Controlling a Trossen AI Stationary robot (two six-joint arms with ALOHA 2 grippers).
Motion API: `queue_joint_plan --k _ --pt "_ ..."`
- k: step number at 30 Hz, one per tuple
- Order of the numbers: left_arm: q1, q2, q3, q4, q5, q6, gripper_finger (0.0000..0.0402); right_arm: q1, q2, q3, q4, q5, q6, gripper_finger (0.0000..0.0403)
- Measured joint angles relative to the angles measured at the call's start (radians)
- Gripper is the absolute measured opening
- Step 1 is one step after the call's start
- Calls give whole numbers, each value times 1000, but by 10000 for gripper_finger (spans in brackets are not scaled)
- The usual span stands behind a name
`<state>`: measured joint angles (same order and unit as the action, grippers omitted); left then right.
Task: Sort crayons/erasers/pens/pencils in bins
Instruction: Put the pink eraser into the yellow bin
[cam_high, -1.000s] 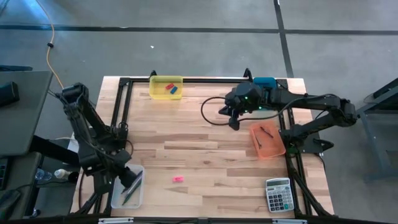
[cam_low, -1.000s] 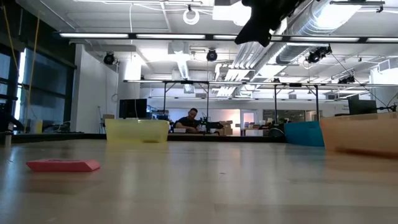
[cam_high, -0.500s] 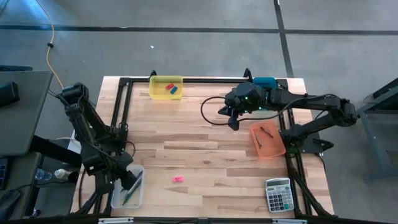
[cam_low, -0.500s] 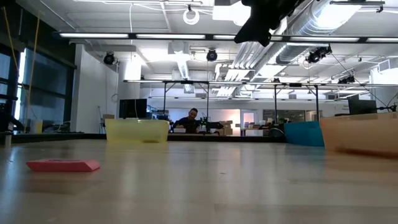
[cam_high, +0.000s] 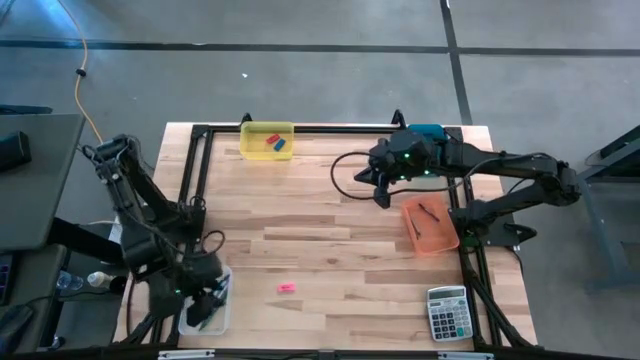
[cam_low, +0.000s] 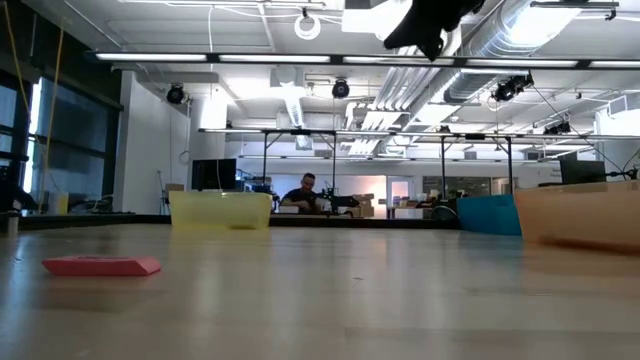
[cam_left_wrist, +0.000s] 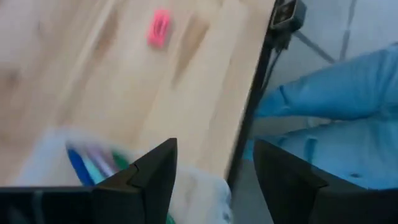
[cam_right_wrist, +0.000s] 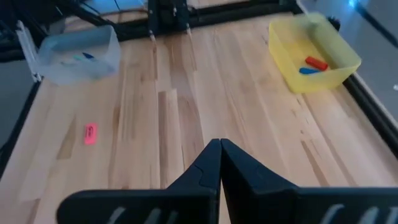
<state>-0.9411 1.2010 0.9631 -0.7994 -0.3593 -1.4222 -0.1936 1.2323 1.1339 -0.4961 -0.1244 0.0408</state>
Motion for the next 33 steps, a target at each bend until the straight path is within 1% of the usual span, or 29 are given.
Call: queue_joint_plan --k 5,7,10,13,18,23,27,33 --pt "183 75 49 18 -8 310 182 0 -67 -24 -3 0 -4 0" --pt "250 118 52 81 -6 418 180 0 -98 -41 -9 0 3 0" --pt "323 190 52 208 30 585 183 0 -145 -70 -10 1 4 0" --pt "370 268 52 309 72 689 194 0 -190 -91 -21 1 4 0" --pt "422 375 52 376 125 728 223 0 -248 -92 -55 1 0 0" --pt "438 480 52 429 157 797 239 0 -293 -92 -62 2 -15 0" --pt "440 547 51 416 135 799 239 0 -320 -92 -65 3 -15 0" --pt "443 604 51 408 124 759 222 0 -346 -92 -90 53 -44 0"
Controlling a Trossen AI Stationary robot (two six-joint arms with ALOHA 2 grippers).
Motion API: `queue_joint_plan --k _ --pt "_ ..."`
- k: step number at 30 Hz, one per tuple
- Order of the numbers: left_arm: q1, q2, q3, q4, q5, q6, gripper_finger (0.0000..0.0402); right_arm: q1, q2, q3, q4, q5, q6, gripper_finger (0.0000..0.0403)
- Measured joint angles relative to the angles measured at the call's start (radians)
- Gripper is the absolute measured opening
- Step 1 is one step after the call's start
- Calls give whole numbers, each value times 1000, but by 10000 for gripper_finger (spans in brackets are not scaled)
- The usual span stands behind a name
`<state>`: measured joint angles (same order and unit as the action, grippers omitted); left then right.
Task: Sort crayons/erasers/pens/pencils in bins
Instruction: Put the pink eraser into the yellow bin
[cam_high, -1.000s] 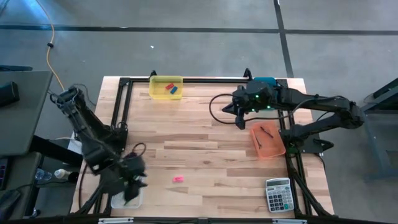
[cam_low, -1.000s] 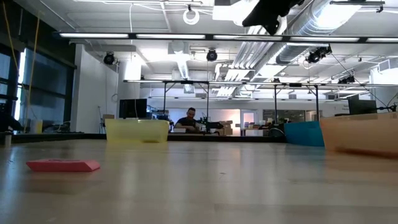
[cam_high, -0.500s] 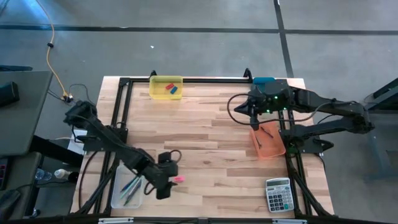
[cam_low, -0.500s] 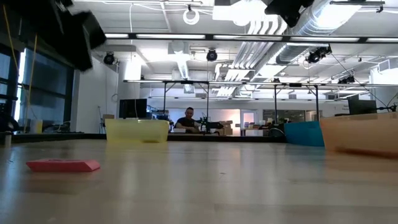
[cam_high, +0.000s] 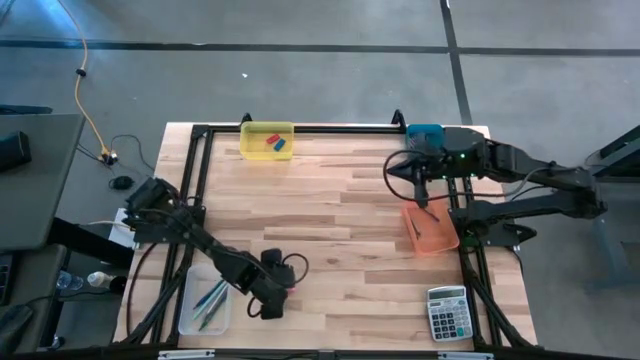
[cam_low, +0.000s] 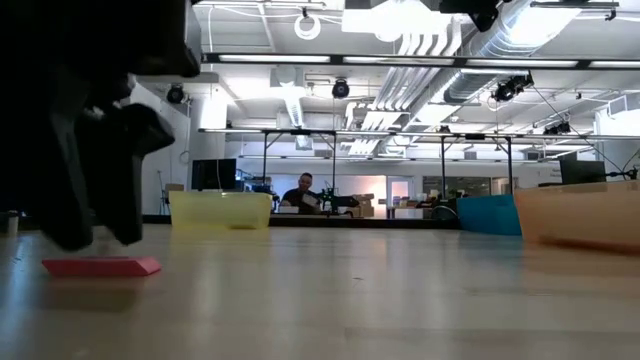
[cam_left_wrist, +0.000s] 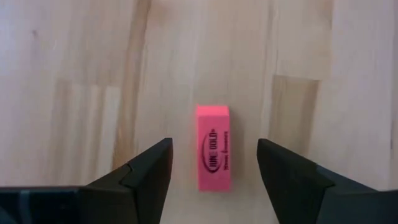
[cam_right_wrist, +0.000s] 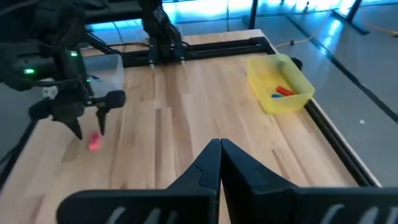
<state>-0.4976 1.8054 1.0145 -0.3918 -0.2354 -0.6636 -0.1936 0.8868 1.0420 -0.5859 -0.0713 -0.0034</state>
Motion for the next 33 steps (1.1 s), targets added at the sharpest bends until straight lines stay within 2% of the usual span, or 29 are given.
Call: queue_joint_plan --k 11,17,27,33 --pt "-1 55 3 -21 5 -19 161 -2 -13 0 -5 12 3 0" --pt "12 56 3 -32 52 -14 118 -4 -13 0 -19 12 -14 0" --pt "35 -15 -4 -84 101 -54 45 -4 -13 0 -25 13 -28 0" --pt "55 -59 -3 -106 100 -48 30 -4 -13 0 -25 13 -42 0"
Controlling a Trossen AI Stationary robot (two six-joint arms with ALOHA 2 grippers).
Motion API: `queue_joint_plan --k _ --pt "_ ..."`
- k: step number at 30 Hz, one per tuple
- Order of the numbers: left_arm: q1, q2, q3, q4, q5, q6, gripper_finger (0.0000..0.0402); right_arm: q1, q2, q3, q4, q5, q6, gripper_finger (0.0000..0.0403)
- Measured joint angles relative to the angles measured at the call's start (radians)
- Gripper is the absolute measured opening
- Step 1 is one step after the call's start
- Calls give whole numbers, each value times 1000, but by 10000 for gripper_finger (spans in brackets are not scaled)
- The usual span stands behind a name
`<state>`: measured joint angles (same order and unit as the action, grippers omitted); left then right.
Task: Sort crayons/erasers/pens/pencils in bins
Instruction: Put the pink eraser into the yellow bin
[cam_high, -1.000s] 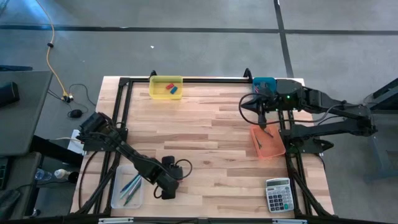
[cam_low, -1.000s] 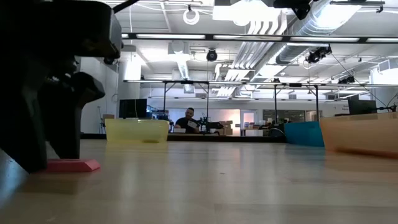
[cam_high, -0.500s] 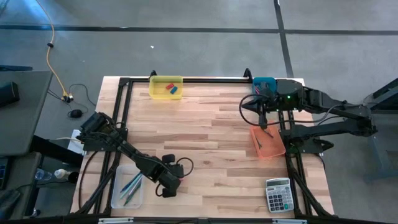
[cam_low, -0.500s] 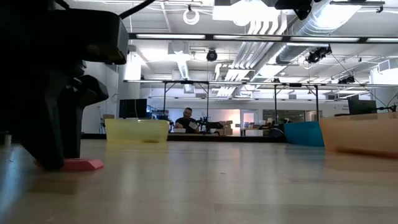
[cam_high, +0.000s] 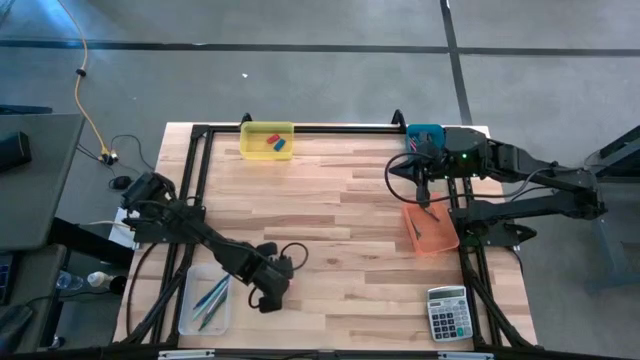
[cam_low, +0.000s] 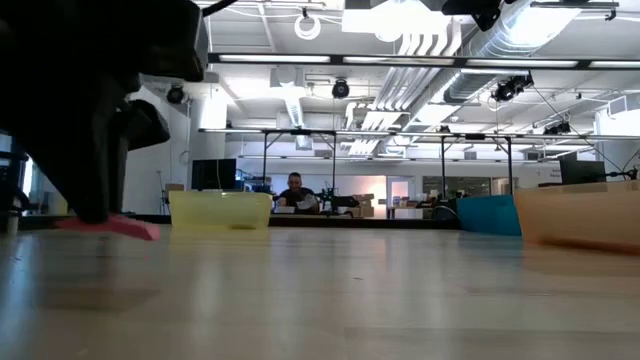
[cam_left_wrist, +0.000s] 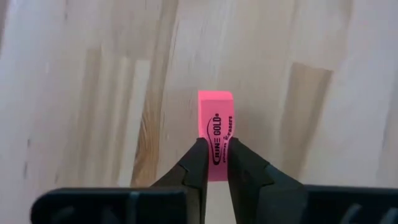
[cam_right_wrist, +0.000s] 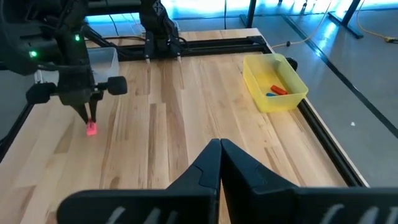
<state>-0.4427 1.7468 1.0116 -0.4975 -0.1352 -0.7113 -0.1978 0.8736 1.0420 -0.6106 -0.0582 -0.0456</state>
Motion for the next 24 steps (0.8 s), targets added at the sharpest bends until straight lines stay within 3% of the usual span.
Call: queue_joint_plan --k 6,13,24 --pt "50 -49 1 -62 -42 -20 28 0 0 0 0 -1 -5 0" --pt "191 -71 -3 -68 -103 -2 28 0 0 0 -1 -2 -25 0" --pt "482 -7 -106 191 -117 187 27 0 1 0 -13 -2 -34 0"
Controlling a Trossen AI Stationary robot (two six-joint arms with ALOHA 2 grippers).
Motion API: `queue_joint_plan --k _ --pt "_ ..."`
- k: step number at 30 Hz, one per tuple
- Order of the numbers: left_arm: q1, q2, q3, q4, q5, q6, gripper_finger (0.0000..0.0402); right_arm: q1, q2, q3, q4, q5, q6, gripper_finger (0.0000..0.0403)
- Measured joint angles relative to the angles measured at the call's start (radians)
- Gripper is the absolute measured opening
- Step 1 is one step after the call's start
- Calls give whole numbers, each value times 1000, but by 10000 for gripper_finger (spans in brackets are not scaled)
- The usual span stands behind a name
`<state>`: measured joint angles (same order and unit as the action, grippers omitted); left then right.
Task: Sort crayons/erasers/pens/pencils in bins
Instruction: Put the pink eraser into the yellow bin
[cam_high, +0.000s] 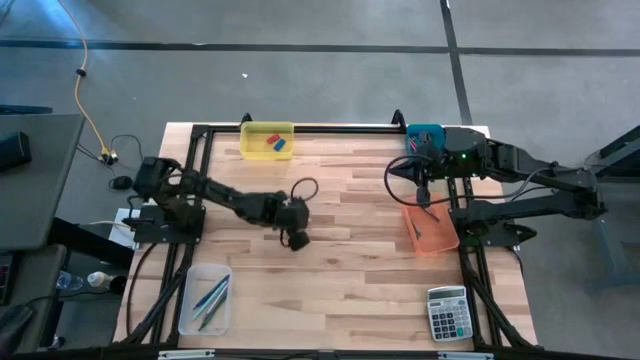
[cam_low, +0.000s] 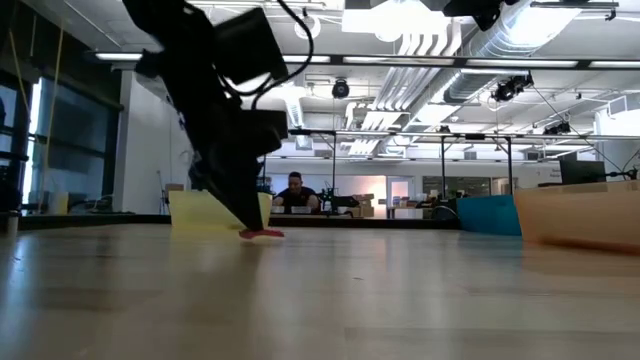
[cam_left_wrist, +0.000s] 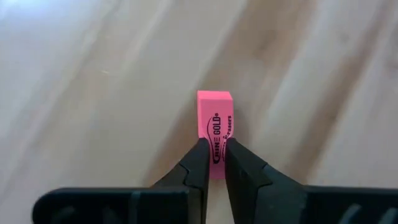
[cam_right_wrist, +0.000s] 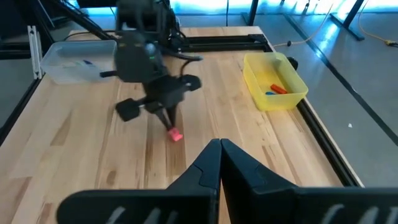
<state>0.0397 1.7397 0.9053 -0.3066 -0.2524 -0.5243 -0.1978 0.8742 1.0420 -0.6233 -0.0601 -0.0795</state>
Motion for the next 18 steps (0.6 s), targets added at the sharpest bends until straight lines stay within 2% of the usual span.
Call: queue_joint_plan --k 7,12,18 --pt "110 -7 -1 22 97 85 26 0 0 0 -18 0 0 0" --pt "175 -45 -1 9 103 86 16 0 0 0 -17 0 1 0" --pt "260 -148 0 -32 107 83 1 0 0 0 -17 0 -6 0"
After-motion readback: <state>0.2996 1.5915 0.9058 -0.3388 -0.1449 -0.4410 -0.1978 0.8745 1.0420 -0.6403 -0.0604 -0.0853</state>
